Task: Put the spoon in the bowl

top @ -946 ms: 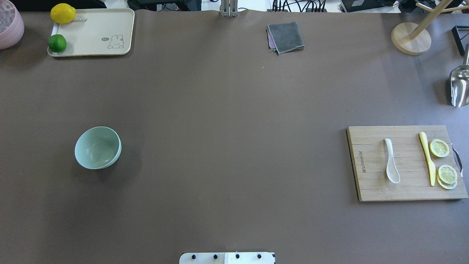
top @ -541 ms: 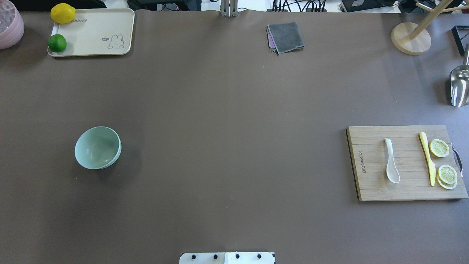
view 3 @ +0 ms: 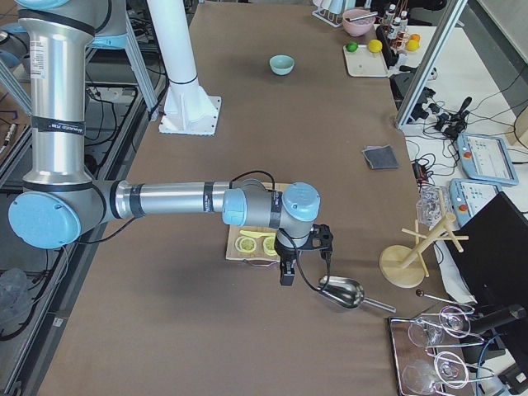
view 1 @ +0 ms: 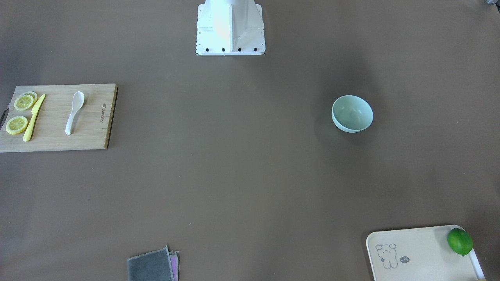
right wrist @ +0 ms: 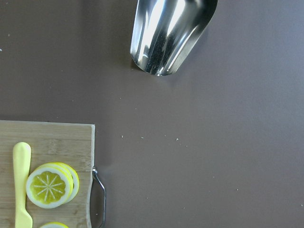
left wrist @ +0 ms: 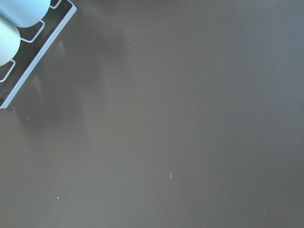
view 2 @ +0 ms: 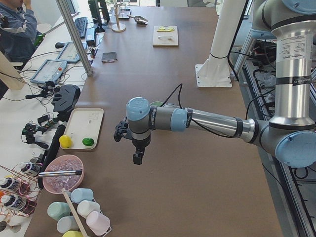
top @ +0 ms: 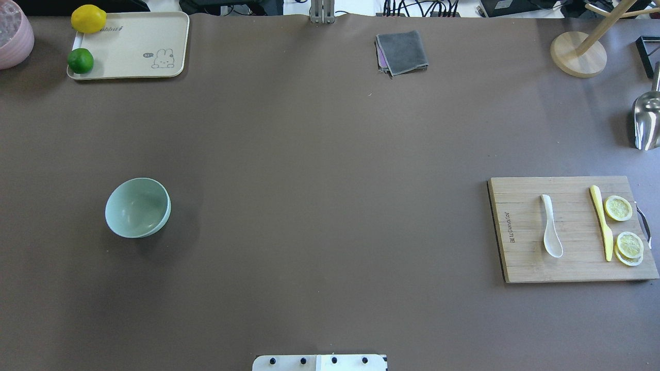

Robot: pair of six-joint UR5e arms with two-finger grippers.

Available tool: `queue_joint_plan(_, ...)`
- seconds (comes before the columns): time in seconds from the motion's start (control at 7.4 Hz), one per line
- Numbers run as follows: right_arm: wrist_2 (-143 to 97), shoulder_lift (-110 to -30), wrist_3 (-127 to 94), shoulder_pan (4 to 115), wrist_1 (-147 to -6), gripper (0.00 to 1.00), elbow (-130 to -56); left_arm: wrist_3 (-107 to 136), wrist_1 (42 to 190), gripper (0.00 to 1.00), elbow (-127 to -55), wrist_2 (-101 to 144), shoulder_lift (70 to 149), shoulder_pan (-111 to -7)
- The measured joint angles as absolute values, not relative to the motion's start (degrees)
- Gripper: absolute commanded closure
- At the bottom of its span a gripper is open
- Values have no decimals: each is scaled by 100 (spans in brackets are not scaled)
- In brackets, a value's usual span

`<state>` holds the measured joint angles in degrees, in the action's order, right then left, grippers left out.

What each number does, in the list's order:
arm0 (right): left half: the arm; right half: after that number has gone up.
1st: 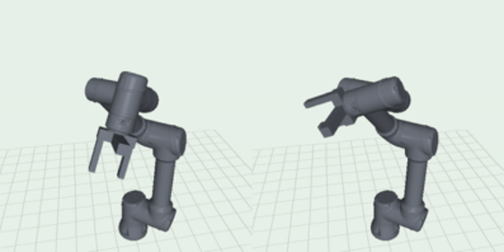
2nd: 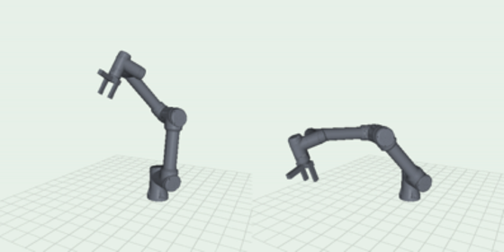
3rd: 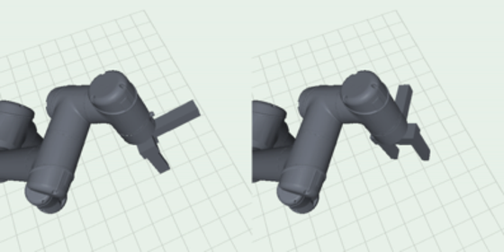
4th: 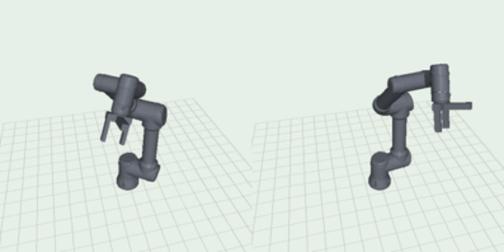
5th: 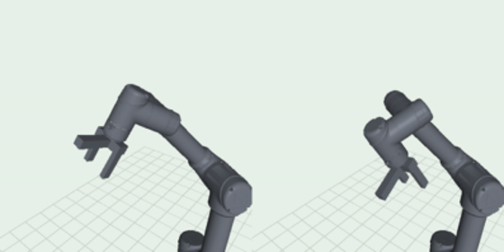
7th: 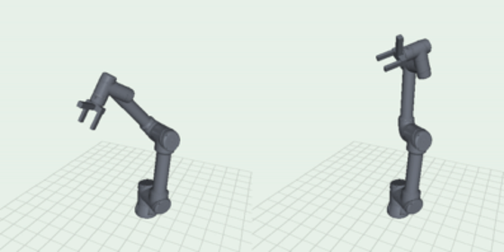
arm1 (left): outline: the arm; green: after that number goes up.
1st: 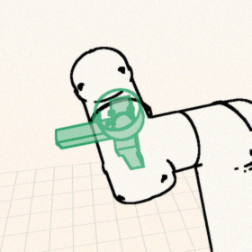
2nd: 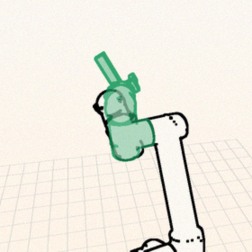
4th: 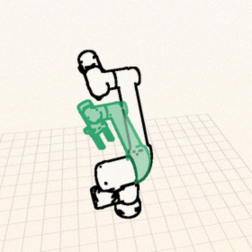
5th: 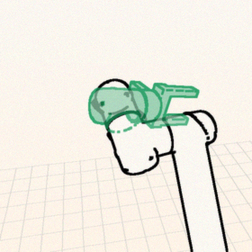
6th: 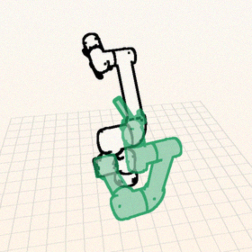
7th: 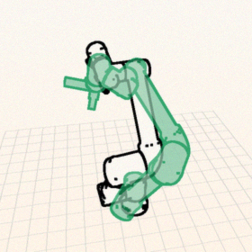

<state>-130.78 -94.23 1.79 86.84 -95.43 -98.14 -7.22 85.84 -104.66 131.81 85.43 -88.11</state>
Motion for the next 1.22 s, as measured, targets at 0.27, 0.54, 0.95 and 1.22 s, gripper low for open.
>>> queue_joint_plan(0.27,-13112,-9385,200,8684,-9484,0,-9721,-701,8712,3,-10476,13189,8543,-8781)
queue_joint_plan(0.54,-13151,-9420,208,8688,-9180,0,-9663,-532,8731,3,-10542,13282,8639,-8771)
queue_joint_plan(0.95,-13228,-9447,164,8687,-9067,0,-9710,-73,8820,3,-10559,13715,8761,-8719)
queue_joint_plan(1.22,-13307,-9448,150,8681,-9067,0,-9617,-33,9089,2,-10581,13755,8755,-8701)
